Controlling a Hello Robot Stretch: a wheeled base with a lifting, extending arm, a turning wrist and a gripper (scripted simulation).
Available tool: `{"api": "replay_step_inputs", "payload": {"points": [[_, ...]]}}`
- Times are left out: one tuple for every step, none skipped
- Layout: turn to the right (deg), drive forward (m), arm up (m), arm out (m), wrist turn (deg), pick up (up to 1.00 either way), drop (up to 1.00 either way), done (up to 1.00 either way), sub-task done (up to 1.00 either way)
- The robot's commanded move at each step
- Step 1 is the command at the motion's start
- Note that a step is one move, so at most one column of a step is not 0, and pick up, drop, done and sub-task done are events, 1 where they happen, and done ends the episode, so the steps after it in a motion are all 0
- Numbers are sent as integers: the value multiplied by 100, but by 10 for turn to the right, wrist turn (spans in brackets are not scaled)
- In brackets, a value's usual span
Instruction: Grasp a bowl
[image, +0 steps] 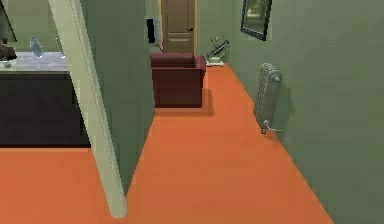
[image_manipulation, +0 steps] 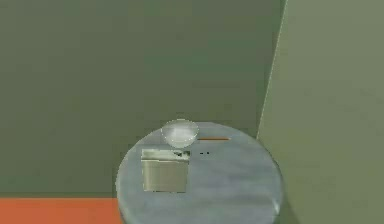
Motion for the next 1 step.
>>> {"api": "replay_step_inputs", "payload": {"points": [[0, 0, 50, 0, 0, 0, 0, 0, 0]]}}
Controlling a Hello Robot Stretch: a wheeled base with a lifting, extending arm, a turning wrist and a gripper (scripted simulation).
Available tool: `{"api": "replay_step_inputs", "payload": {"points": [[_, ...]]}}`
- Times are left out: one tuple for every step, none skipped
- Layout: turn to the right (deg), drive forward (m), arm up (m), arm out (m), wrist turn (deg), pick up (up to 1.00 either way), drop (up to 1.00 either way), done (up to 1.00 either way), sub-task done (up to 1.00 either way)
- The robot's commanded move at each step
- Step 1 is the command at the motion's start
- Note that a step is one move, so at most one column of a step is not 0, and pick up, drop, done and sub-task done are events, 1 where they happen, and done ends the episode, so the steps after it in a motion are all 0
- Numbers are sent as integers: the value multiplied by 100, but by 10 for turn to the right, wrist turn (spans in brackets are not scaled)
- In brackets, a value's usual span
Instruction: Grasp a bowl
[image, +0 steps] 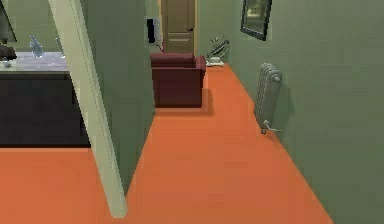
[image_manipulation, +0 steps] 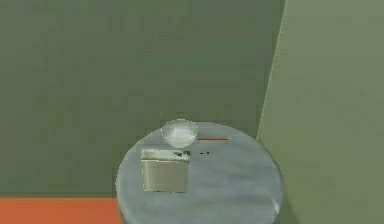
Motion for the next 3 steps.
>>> {"api": "replay_step_inputs", "payload": {"points": [[0, 0, 38, 0, 0, 0, 0, 0, 0], [0, 0, 0, 42, 0, 0, 0, 0, 0], [0, 0, 0, 0, 450, 0, 0, 0, 0]]}}
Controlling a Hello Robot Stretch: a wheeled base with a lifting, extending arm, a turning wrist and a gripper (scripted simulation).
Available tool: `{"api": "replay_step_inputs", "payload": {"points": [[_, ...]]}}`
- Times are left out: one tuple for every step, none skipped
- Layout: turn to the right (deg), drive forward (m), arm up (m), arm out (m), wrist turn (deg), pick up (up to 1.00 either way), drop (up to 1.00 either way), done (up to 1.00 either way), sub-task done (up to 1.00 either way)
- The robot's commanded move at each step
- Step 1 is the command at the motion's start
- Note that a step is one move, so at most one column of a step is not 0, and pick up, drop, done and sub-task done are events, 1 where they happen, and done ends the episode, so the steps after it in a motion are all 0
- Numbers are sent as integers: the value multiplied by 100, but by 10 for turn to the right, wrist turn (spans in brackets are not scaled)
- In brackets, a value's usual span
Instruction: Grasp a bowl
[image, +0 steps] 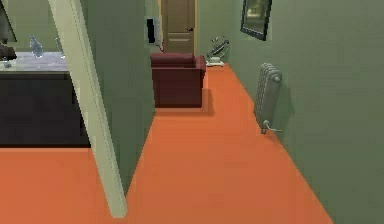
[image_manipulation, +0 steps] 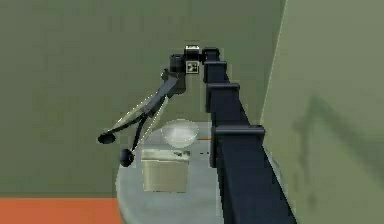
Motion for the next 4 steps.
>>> {"api": "replay_step_inputs", "payload": {"points": [[0, 0, 0, 0, 450, 0, 0, 0, 0], [0, 0, 0, 0, 450, 0, 0, 0, 0], [0, 0, 0, 0, 360, 0, 0, 0, 0], [0, 0, -28, 0, 0, 0, 0, 0, 0]]}}
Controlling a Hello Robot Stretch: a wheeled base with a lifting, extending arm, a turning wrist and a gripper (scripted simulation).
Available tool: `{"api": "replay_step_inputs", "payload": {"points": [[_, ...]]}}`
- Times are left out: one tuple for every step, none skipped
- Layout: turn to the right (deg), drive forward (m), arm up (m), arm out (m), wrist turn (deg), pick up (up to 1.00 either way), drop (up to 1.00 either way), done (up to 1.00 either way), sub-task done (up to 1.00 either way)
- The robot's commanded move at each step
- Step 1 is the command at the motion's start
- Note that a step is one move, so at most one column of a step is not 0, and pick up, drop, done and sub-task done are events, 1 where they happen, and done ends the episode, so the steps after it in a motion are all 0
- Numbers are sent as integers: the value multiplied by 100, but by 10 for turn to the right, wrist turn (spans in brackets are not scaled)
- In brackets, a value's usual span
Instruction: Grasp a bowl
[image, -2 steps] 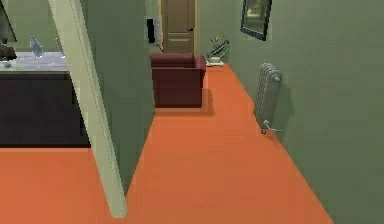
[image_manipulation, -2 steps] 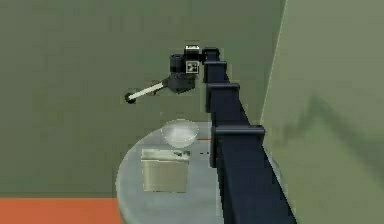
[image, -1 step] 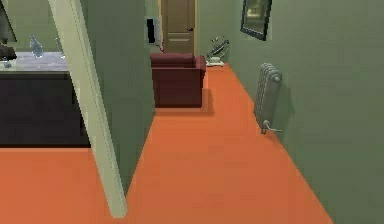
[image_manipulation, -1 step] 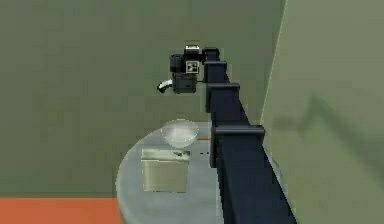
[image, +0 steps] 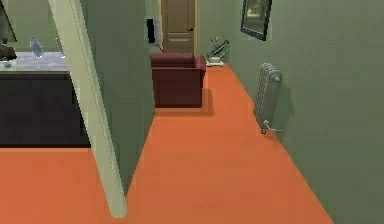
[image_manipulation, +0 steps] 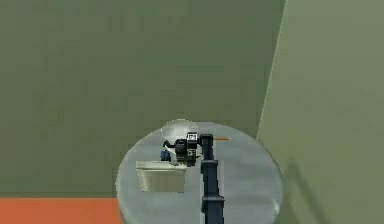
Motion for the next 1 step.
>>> {"api": "replay_step_inputs", "payload": {"points": [[0, 0, 0, 0, 0, 100, 0, 0, 0]]}}
